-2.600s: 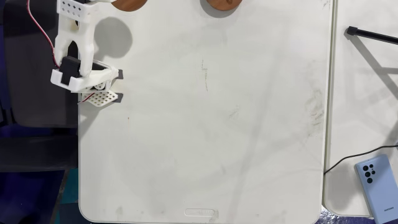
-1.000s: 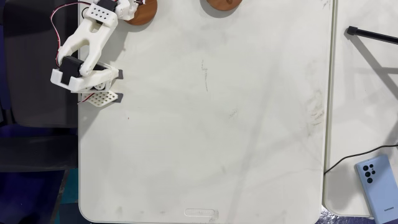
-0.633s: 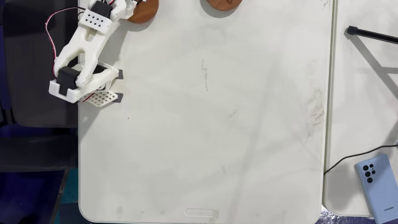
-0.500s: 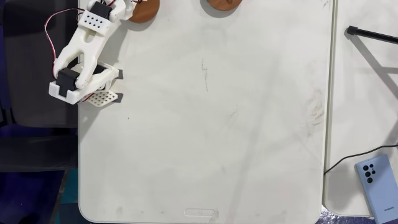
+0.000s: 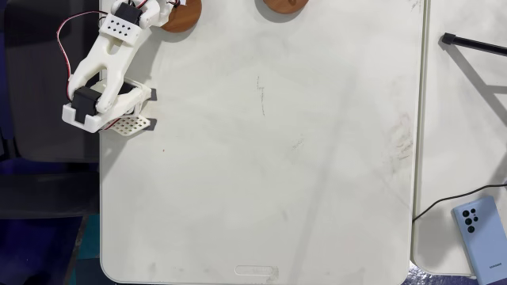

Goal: Pick the lid with the red cross and place it on the side.

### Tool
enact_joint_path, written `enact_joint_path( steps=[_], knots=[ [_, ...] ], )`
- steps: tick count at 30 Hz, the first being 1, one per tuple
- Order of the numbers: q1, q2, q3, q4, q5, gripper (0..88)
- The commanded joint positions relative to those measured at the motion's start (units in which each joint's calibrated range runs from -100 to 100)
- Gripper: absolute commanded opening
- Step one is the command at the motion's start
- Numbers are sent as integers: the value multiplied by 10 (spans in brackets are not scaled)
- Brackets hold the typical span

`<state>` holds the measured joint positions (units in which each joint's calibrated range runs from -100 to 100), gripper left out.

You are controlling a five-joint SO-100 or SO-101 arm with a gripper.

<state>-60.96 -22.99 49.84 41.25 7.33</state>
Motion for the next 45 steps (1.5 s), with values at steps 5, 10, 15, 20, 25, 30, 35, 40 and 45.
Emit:
enact_joint_path(
  steps=[5,10,15,20,25,30,35,40,45],
  knots=[
    [-4,-13,-3,-4,0,9],
    [-5,-12,-3,-5,0,9],
    [-5,-11,9,-6,0,9],
    [-5,-11,58,-44,0,9],
    [-6,-12,81,-66,0,8],
    [-6,-12,85,-66,5,9],
    [-1,-12,85,-66,5,9],
    [1,-12,85,-62,5,9],
    [-6,-12,85,-61,6,10]
  ],
)
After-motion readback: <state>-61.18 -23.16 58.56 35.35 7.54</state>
